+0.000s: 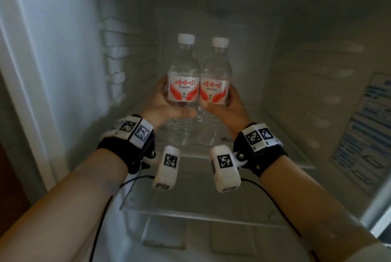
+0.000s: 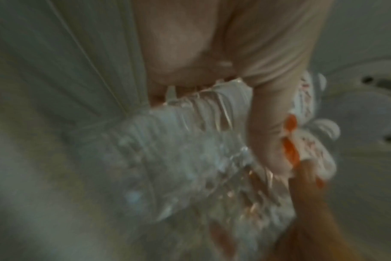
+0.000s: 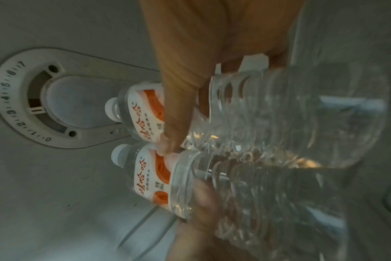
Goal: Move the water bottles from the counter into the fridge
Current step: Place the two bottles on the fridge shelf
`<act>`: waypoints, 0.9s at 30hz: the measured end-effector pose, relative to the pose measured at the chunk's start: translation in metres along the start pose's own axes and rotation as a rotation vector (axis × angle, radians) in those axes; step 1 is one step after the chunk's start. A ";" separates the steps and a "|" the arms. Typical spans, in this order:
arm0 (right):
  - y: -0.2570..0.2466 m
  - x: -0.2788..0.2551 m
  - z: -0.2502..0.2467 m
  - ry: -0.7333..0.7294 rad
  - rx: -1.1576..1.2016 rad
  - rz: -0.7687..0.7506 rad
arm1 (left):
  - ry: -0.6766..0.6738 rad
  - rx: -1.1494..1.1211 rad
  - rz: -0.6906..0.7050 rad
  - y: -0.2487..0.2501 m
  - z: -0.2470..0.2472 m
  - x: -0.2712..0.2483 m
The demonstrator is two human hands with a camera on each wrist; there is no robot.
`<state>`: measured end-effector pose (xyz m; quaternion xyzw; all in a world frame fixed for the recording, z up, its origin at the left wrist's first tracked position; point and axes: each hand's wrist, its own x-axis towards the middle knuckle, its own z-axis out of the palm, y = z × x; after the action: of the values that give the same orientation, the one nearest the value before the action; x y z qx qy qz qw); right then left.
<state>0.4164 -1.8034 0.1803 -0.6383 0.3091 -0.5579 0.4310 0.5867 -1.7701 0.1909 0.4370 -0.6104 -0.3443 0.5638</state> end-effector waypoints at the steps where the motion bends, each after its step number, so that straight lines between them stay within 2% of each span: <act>1: 0.003 -0.002 -0.003 -0.015 0.000 0.014 | -0.029 0.041 0.000 -0.004 0.002 -0.005; 2: 0.005 -0.004 -0.004 -0.012 0.001 0.034 | -0.036 0.077 -0.002 -0.010 0.003 -0.007; 4: 0.011 -0.008 -0.006 0.007 0.008 0.071 | 0.047 0.130 -0.053 -0.018 0.003 -0.010; 11: 0.019 0.000 0.009 0.011 0.036 0.184 | 0.167 0.093 -0.173 -0.019 -0.019 -0.007; 14: 0.022 0.011 0.029 -0.015 0.004 0.223 | 0.235 0.068 -0.174 -0.017 -0.026 -0.007; 20: 0.026 0.030 0.059 -0.021 -0.055 0.183 | 0.366 0.115 -0.191 -0.024 -0.038 -0.004; 27: 0.028 0.035 0.065 -0.035 -0.075 0.197 | 0.407 0.085 -0.140 -0.032 -0.040 -0.004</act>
<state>0.4889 -1.8326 0.1702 -0.6303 0.3832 -0.4896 0.4650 0.6306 -1.7759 0.1656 0.5622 -0.4660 -0.2613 0.6313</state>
